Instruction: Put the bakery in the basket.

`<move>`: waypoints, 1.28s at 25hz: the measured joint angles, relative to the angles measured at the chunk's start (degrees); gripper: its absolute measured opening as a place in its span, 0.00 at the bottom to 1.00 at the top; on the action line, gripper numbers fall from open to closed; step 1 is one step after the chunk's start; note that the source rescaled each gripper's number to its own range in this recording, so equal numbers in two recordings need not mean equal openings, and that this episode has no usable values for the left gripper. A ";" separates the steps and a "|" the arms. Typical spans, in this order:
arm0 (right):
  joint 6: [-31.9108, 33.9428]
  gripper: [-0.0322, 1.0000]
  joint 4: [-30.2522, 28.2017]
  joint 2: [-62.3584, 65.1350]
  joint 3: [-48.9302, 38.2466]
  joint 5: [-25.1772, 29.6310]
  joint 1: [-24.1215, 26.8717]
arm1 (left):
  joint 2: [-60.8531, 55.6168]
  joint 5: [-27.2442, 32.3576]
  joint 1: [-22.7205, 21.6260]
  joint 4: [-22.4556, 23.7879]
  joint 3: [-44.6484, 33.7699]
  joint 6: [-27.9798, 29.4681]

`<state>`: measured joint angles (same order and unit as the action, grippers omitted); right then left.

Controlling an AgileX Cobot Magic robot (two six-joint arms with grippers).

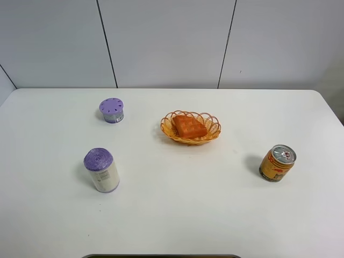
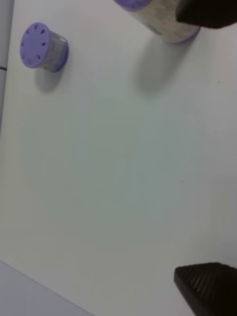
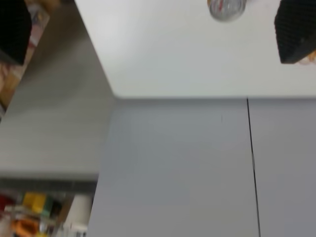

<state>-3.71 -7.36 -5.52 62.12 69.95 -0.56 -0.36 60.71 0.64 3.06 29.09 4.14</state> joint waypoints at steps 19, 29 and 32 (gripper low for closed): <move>2.55 1.00 7.36 5.70 -32.56 -7.40 0.08 | 0.00 0.00 0.00 0.00 0.00 0.00; 1.43 1.00 7.36 5.70 -33.13 -8.84 0.08 | 0.00 0.00 0.00 0.00 0.00 0.00; 1.14 1.00 7.67 5.70 -33.15 -8.84 0.08 | 0.00 0.00 0.00 0.00 0.00 0.00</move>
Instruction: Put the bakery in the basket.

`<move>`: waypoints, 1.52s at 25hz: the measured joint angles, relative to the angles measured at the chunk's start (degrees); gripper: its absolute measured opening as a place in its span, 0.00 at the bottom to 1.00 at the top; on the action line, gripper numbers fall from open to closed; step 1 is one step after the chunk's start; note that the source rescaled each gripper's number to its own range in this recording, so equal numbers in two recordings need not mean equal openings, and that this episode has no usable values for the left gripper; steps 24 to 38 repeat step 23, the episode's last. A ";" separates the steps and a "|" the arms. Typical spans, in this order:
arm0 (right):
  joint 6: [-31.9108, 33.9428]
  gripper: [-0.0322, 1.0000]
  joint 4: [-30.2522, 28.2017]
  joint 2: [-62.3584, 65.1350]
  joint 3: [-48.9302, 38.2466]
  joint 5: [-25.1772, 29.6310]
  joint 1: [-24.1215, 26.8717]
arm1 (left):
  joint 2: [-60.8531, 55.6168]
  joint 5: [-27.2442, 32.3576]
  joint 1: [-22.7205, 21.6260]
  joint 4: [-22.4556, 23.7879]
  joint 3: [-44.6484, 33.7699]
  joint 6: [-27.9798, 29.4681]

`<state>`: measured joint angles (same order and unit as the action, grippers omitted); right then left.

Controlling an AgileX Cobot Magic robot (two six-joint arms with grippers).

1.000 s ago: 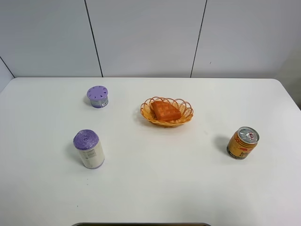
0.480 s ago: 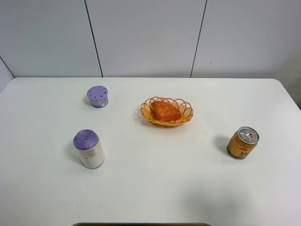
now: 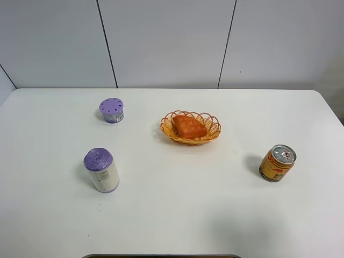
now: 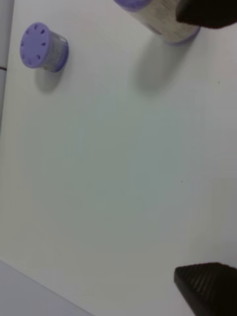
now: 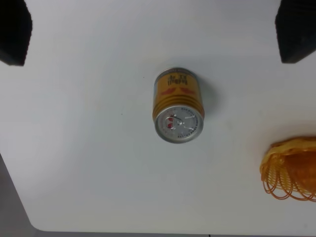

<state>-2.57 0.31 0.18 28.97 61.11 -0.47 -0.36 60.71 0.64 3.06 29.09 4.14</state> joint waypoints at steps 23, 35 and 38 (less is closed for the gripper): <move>0.93 1.00 1.09 0.00 -0.11 0.00 0.00 | 0.00 0.00 0.00 0.00 0.00 0.00; 0.93 1.00 1.09 0.00 -0.11 0.00 0.00 | 0.00 0.00 0.00 0.00 0.00 0.00; 0.93 1.00 1.09 0.00 -0.11 0.00 0.00 | 0.00 0.00 0.00 0.00 0.00 0.00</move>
